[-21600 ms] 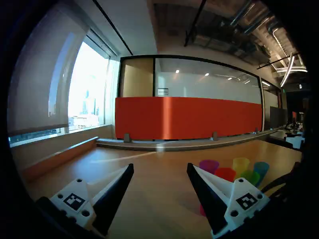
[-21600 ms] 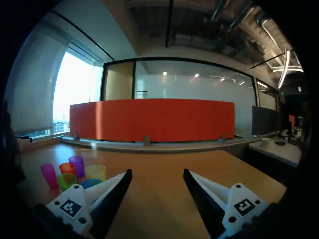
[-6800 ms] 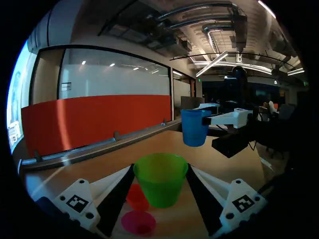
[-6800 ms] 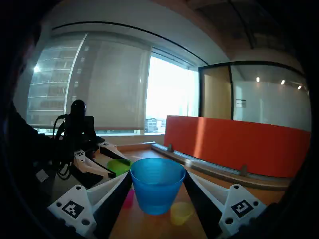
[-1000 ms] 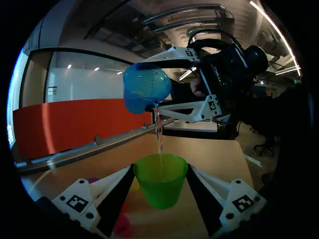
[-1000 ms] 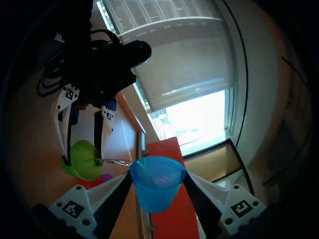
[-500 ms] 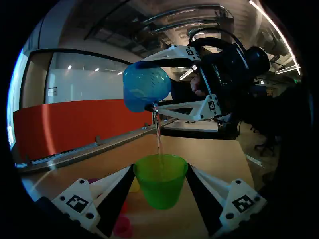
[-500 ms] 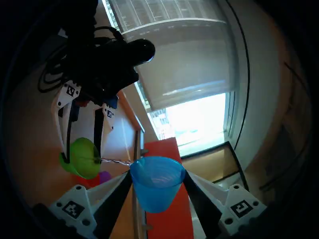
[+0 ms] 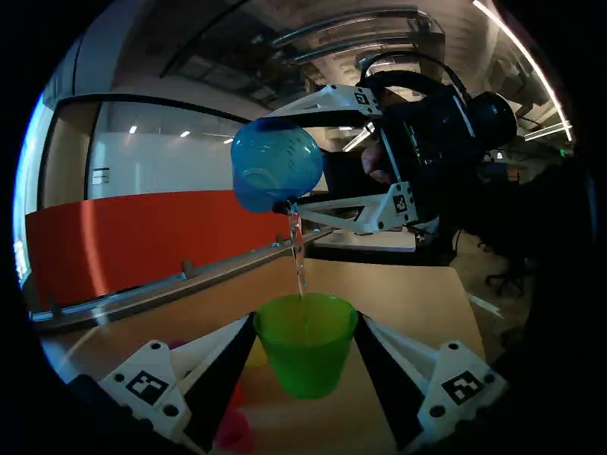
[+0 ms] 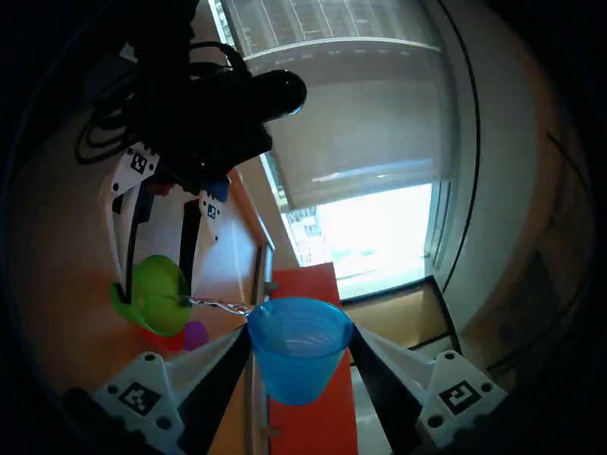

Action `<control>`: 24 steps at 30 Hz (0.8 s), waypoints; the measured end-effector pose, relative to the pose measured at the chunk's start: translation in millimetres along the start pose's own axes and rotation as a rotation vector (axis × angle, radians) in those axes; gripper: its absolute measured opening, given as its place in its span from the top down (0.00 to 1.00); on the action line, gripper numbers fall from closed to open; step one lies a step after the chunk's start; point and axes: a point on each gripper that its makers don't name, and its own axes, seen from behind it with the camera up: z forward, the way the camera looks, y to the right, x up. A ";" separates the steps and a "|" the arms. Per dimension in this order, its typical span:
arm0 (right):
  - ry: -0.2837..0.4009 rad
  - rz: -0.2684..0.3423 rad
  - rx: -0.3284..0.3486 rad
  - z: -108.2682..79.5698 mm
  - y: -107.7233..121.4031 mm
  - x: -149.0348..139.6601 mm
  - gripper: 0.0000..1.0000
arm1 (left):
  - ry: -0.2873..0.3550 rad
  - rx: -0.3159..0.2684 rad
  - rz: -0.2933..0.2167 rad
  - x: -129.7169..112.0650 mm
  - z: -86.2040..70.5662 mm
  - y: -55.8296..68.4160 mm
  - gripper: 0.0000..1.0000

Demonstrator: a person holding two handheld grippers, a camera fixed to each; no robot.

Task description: Pour water

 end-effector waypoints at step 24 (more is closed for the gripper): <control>-0.018 -0.084 -0.011 1.6 7.6 -2.2 0.08 | 0.007 0.005 0.005 3.7 0.5 0.2 0.10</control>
